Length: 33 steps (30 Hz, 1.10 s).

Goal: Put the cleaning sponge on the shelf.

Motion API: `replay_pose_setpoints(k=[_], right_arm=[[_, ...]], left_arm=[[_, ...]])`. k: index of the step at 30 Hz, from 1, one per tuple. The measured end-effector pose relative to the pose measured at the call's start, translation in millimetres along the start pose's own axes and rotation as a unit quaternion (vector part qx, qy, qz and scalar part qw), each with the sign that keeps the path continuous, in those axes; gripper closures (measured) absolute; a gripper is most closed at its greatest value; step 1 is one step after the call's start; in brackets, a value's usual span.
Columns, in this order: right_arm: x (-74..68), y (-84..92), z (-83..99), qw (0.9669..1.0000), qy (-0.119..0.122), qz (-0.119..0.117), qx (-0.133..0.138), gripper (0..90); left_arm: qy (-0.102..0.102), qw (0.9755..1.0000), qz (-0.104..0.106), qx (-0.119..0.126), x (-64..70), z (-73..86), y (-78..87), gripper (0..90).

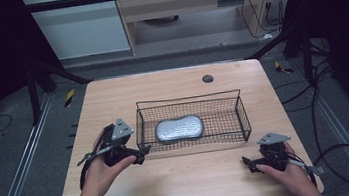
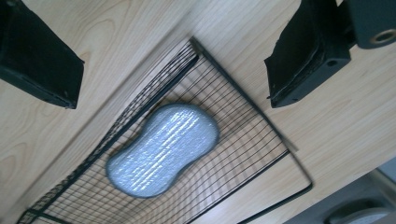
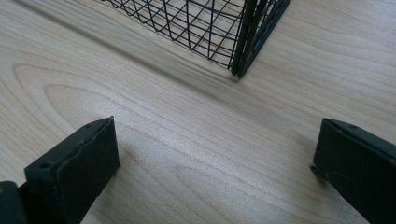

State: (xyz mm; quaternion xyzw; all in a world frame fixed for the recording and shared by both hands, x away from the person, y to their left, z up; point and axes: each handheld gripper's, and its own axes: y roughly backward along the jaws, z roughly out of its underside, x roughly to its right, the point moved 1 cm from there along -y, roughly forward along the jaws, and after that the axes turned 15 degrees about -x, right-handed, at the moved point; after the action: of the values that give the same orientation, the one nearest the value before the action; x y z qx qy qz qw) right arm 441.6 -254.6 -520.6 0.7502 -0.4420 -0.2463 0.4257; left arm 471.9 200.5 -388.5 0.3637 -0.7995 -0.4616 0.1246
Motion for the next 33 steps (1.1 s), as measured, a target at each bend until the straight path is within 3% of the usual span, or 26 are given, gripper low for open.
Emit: replay_pose_setpoints(k=[7, 15, 25, 33], right_arm=[[-0.2, -0.1, 0.1, 1.0000, 0.000, 0.000, 0.001, 0.4], [-0.2, -0.1, 0.1, 1.0000, 0.000, 0.000, 0.001, 0.4], [-0.2, 0.0, 0.0, 1.0000, 0.000, 0.000, 0.000, 0.4], [-0.2, -0.1, 0.1, 1.0000, 0.000, 0.000, 0.000, 0.4]], left_arm=[[0.035, 0.9992, -0.018, -0.002, -20.0, 23.4, -0.9, 3.5], [0.072, 0.9971, -0.019, -0.015, -37.4, 46.7, -11.6, 3.4], [0.105, 0.9934, -0.018, -0.044, -53.7, 73.0, -34.7, 3.6], [0.113, 0.9913, -0.020, -0.064, -56.5, 85.3, -48.5, 3.6]])
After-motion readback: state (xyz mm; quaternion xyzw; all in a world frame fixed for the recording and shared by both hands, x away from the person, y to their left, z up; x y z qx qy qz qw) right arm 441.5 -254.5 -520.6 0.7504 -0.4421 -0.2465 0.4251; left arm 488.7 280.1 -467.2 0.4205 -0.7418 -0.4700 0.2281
